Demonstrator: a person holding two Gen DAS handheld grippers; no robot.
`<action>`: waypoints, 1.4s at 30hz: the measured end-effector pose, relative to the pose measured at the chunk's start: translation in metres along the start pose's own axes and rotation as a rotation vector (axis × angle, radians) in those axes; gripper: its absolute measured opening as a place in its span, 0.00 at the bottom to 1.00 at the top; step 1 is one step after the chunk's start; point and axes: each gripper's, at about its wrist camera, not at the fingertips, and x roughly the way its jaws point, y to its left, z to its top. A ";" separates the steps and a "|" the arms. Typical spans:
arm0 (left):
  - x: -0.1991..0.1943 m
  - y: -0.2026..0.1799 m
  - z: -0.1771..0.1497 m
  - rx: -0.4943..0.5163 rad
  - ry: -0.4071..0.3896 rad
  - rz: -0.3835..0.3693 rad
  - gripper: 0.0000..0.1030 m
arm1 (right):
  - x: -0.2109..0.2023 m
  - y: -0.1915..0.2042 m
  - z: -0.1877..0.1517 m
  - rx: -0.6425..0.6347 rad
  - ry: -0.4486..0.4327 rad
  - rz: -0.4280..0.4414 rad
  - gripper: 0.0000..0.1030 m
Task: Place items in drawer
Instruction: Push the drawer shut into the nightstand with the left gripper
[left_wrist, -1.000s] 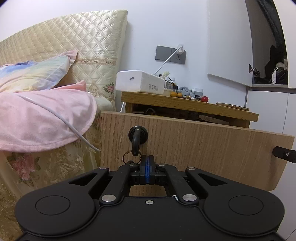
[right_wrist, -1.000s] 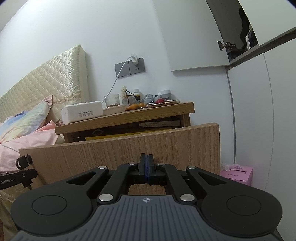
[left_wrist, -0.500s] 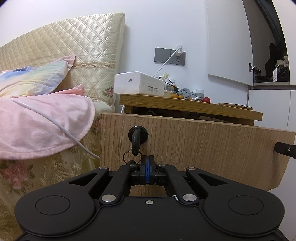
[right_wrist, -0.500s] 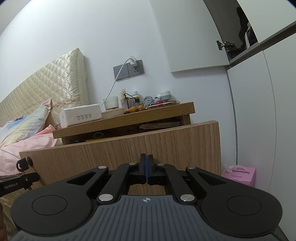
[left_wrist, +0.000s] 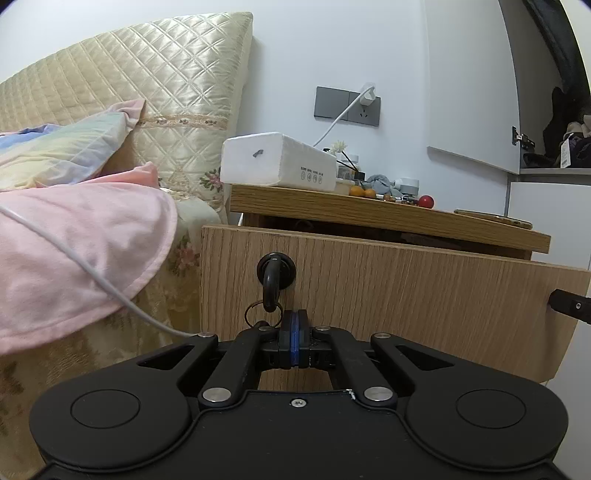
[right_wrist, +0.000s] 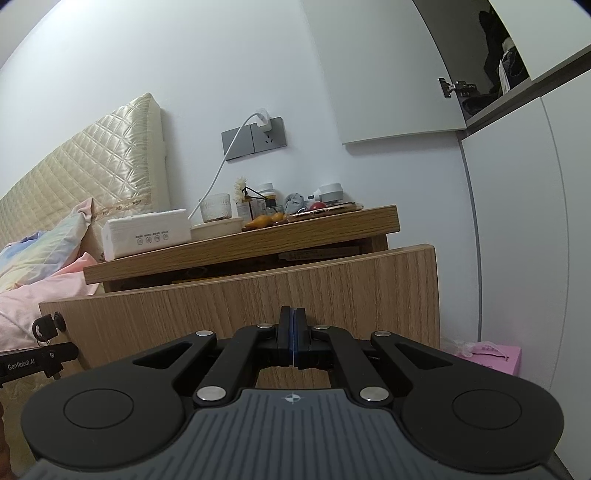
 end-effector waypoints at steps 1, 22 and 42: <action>0.003 0.000 0.000 -0.001 0.000 0.001 0.00 | 0.003 0.000 0.000 -0.001 -0.002 0.000 0.00; 0.063 -0.004 0.016 0.014 0.008 0.007 0.00 | 0.064 -0.015 -0.002 0.037 -0.023 -0.005 0.00; 0.087 0.004 0.027 0.022 0.056 -0.014 0.00 | 0.091 -0.020 0.006 -0.008 0.058 -0.007 0.00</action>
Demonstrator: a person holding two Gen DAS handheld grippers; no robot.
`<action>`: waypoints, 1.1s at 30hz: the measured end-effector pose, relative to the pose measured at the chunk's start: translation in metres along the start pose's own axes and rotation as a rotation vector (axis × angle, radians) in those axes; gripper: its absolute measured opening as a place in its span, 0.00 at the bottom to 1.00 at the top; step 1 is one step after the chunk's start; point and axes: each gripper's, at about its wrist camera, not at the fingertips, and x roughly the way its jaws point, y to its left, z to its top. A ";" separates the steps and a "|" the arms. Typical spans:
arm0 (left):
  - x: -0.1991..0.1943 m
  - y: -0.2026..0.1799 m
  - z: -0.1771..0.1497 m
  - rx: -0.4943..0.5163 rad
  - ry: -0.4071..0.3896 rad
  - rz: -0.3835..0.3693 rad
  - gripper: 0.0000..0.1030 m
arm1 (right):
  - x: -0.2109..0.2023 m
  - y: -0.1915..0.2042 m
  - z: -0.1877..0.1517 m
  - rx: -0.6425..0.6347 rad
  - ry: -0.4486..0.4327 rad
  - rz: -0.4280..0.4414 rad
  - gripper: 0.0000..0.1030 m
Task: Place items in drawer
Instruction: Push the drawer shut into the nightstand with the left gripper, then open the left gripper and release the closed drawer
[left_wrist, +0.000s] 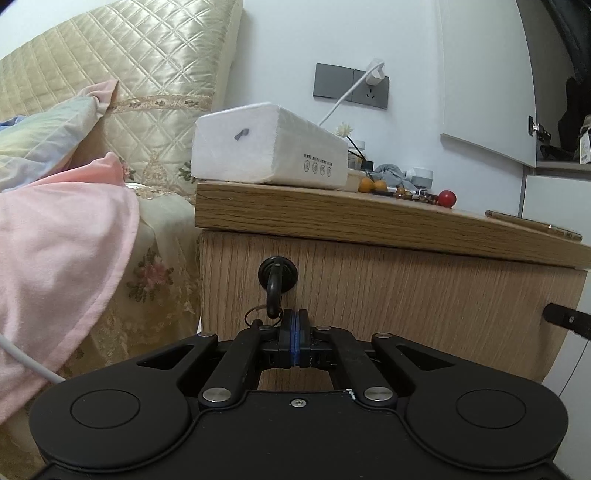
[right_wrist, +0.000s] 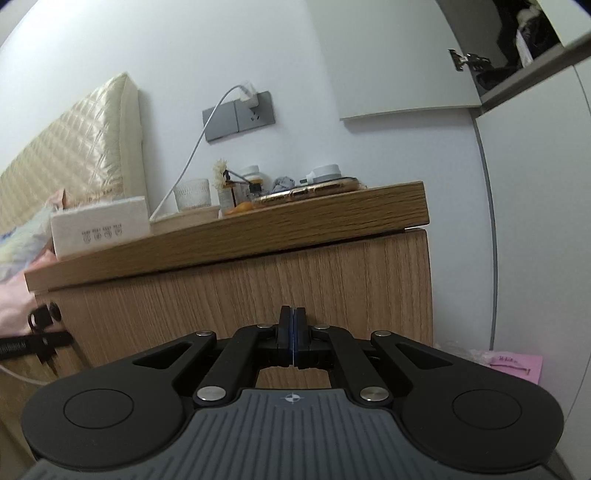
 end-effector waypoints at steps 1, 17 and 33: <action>0.001 0.000 0.000 0.002 0.000 0.001 0.00 | 0.002 -0.001 0.001 0.000 0.009 -0.002 0.00; -0.028 0.001 0.004 0.011 -0.009 -0.002 0.00 | -0.008 -0.009 0.003 0.031 0.071 -0.026 0.00; -0.119 0.005 0.009 -0.033 -0.055 -0.006 0.00 | -0.078 0.017 0.013 0.043 0.056 -0.005 0.01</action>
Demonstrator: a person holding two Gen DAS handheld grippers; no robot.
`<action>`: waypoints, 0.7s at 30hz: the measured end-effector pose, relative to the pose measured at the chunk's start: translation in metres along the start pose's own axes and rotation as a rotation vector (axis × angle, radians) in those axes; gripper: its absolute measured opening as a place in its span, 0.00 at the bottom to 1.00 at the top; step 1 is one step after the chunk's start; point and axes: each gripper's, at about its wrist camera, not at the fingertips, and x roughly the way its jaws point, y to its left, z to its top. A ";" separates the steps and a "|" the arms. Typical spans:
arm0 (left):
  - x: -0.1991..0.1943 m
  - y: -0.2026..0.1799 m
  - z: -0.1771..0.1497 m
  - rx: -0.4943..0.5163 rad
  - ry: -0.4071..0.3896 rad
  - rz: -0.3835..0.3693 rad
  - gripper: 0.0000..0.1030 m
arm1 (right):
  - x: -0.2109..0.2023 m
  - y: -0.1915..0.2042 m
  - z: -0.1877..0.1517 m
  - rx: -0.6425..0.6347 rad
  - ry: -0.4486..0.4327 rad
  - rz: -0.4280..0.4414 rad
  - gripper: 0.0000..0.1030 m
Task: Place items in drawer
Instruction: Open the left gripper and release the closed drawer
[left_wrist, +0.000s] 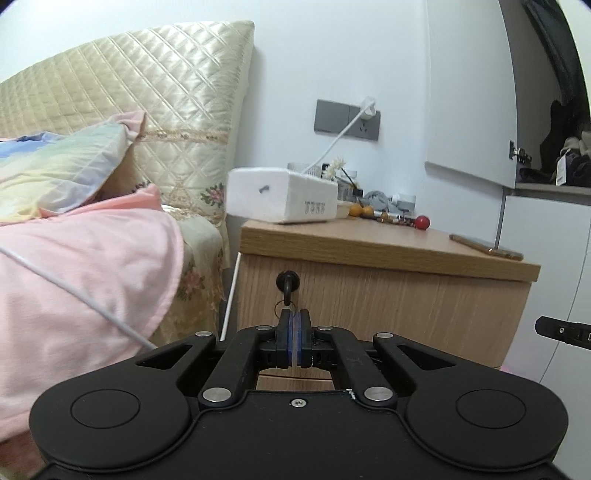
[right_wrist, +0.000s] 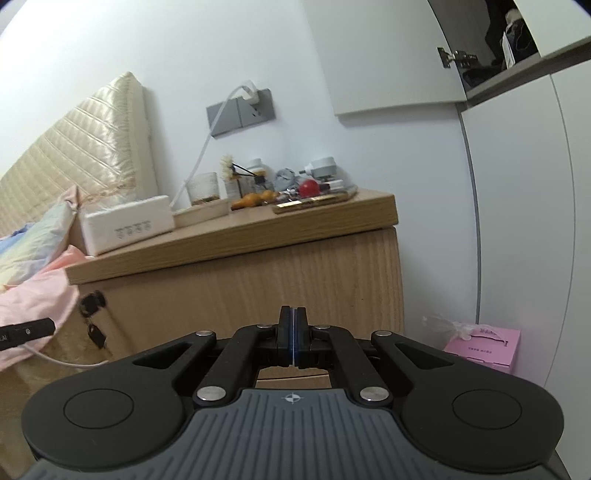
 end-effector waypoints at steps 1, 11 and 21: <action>-0.005 0.000 0.001 0.001 -0.005 0.002 0.01 | -0.005 0.002 0.001 -0.001 -0.005 0.004 0.01; -0.051 -0.009 0.007 -0.001 -0.026 -0.017 0.02 | -0.057 0.021 0.011 -0.015 -0.047 0.025 0.01; -0.092 -0.022 0.014 0.032 -0.053 -0.035 0.16 | -0.096 0.027 0.019 -0.013 -0.075 0.047 0.01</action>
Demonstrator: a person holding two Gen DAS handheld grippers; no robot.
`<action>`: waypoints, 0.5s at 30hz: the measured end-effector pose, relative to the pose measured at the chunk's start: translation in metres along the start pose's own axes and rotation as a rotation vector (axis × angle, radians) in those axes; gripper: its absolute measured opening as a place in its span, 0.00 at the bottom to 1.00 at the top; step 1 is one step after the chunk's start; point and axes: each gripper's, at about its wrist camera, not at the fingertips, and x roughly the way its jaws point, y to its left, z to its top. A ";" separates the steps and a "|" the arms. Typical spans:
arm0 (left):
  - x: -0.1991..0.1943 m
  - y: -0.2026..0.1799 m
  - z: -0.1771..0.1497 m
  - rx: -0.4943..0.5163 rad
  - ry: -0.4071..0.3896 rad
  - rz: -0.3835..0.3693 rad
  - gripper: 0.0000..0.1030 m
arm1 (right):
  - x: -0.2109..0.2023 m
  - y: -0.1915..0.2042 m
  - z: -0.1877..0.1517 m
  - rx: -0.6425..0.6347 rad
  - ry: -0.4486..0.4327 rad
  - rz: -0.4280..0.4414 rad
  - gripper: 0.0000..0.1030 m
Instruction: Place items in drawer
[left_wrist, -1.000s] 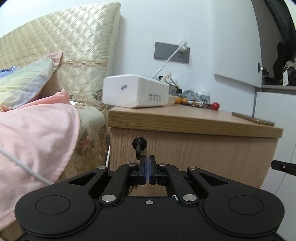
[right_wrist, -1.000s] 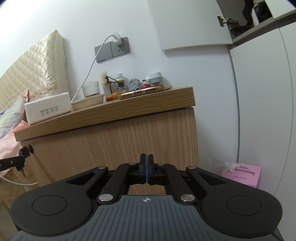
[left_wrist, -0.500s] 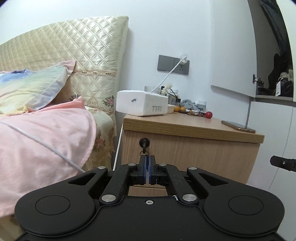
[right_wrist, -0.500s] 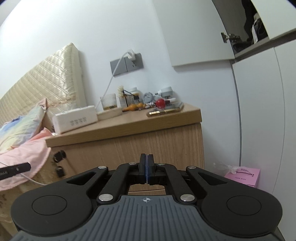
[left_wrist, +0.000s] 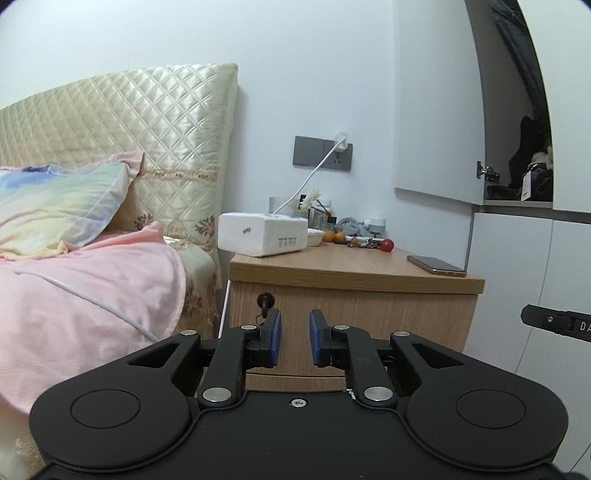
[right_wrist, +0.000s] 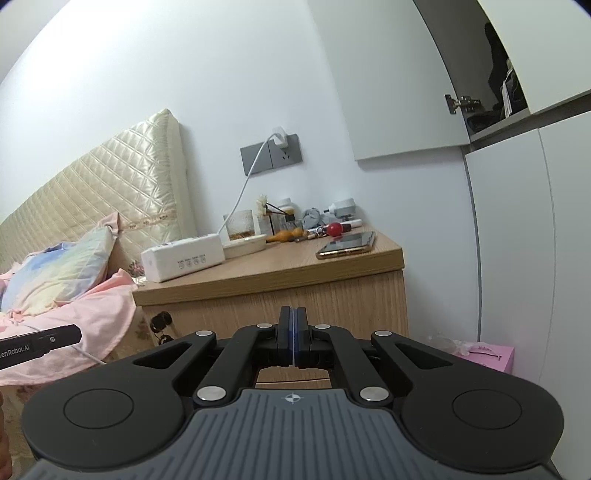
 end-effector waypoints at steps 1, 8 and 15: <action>-0.004 -0.001 0.001 0.002 -0.003 0.000 0.18 | -0.003 0.001 0.001 0.000 -0.001 0.005 0.01; -0.027 -0.004 0.006 0.007 -0.018 -0.002 0.29 | -0.024 0.007 0.009 -0.005 -0.017 0.022 0.01; -0.041 -0.007 0.011 0.028 -0.049 0.015 0.59 | -0.032 0.018 0.014 -0.015 -0.025 0.039 0.02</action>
